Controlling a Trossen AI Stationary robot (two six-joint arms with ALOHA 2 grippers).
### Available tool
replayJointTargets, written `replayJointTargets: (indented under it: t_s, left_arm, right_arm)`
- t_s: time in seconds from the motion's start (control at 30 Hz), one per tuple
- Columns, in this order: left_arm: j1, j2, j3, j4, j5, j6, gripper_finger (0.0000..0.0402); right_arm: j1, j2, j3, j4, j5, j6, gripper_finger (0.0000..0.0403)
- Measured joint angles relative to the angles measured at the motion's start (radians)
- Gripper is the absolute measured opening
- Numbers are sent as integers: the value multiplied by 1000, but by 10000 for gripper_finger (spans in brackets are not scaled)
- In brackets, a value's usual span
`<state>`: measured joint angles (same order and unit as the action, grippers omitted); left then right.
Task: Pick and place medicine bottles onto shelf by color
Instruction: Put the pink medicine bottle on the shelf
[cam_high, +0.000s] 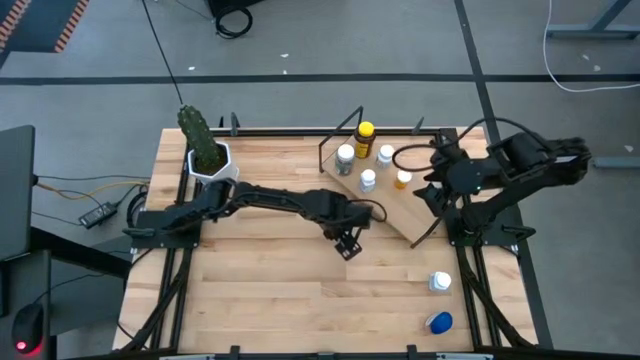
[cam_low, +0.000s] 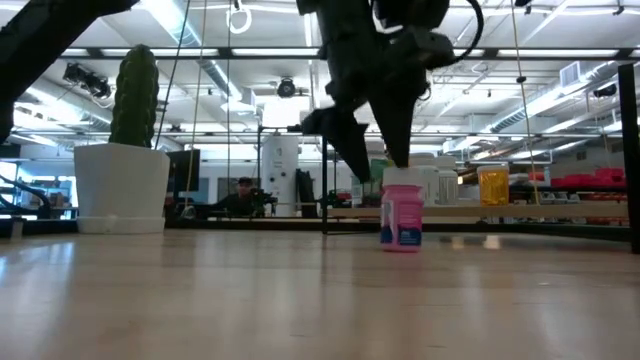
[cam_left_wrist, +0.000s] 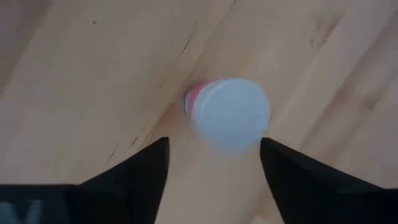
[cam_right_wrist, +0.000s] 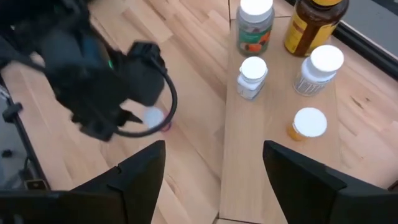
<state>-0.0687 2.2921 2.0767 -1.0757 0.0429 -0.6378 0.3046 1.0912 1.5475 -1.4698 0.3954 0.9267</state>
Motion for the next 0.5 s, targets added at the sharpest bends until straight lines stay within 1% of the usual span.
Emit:
replayJointTargets:
  t_s: [0.13,0.23,0.27,0.37,0.5]
  left_arm:
    - [12,0,93,-109,37,43,289]
    - [15,0,179,-204,39,116,300]
    - [15,0,207,-235,35,150,301]
    - [10,-1,280,-321,-26,209,298]
    - [4,-66,237,-339,-60,236,291]
  right_arm:
    - [0,17,0,-2,1,-9,284]
    - [0,28,0,-2,1,1,284]
    - [0,31,0,-2,1,0,284]
    - [0,34,0,-9,-2,-2,284]
    - [0,31,0,-26,-8,14,284]
